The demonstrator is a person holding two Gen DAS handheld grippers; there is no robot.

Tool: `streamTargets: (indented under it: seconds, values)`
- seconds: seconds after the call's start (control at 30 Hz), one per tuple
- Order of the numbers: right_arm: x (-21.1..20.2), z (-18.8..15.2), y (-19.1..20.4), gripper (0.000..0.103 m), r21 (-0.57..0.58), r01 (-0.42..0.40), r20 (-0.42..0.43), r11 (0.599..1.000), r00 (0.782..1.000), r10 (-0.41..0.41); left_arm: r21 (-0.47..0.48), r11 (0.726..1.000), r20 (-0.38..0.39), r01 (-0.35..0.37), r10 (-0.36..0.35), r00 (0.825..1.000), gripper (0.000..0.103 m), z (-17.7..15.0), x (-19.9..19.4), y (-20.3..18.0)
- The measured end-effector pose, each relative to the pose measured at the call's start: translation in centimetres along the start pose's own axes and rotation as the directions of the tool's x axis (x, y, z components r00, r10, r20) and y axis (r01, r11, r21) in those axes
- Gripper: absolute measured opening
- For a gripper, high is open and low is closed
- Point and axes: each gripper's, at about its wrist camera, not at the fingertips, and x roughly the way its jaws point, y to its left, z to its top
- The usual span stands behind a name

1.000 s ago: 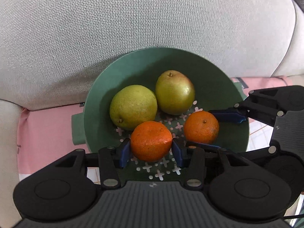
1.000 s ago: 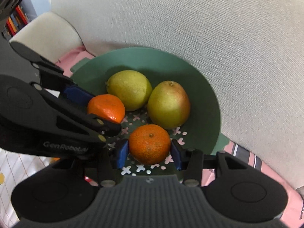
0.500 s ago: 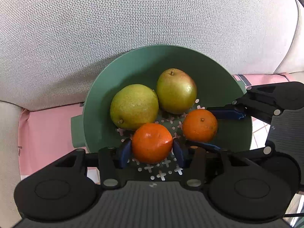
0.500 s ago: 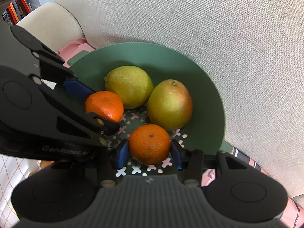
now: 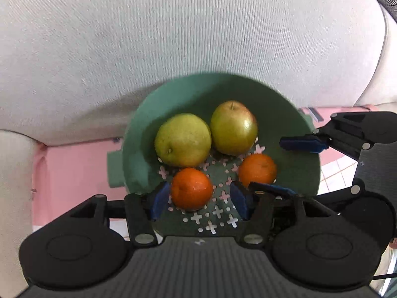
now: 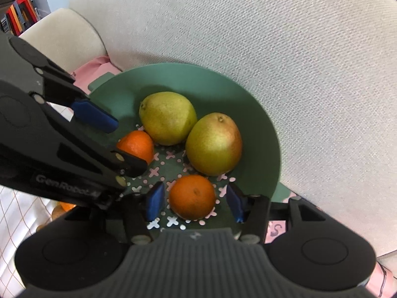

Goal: Organize fruits
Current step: 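Open both tools, releasing the mandarins, and lift away from the colander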

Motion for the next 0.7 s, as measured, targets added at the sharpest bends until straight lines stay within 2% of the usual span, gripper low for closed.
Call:
streamTargets:
  seconds: [0.07,0.23,0.47,0.57,0.7]
  values:
    - [-0.7,0.0,0.0,0.061,0.008,0.006,0.024,1.0,1.0,-0.006,0.015,1.0,0.034,-0.017,0.017,0.999,0.066,-0.1,-1.2,-0.3]
    - [-2.9,-0.3,0.2,0.061,0.021,0.029,0.085,0.999,0.996,-0.031,0.019,0.998,0.111,-0.057,0.055,0.992,0.066,-0.6,-4.2,-1.2]
    - [-6.4,-1.4,1.0,0.061,0.054,0.044,0.181,0.998,0.982,-0.053,0.026,0.996,0.214,-0.085,0.077,0.974,0.066,-2.2,-8.1,-2.3]
    - [-7.7,-2.2,1.4,0.061,0.075,0.049,0.223,0.996,0.973,-0.064,0.026,0.994,0.249,-0.107,0.097,0.964,0.066,-3.3,-9.5,-2.8]
    - [-9.6,-4.2,2.3,0.061,0.127,0.037,0.304,0.991,0.95,-0.074,0.028,0.992,0.299,-0.124,0.11,0.948,0.066,-4.9,-10.9,-3.4]
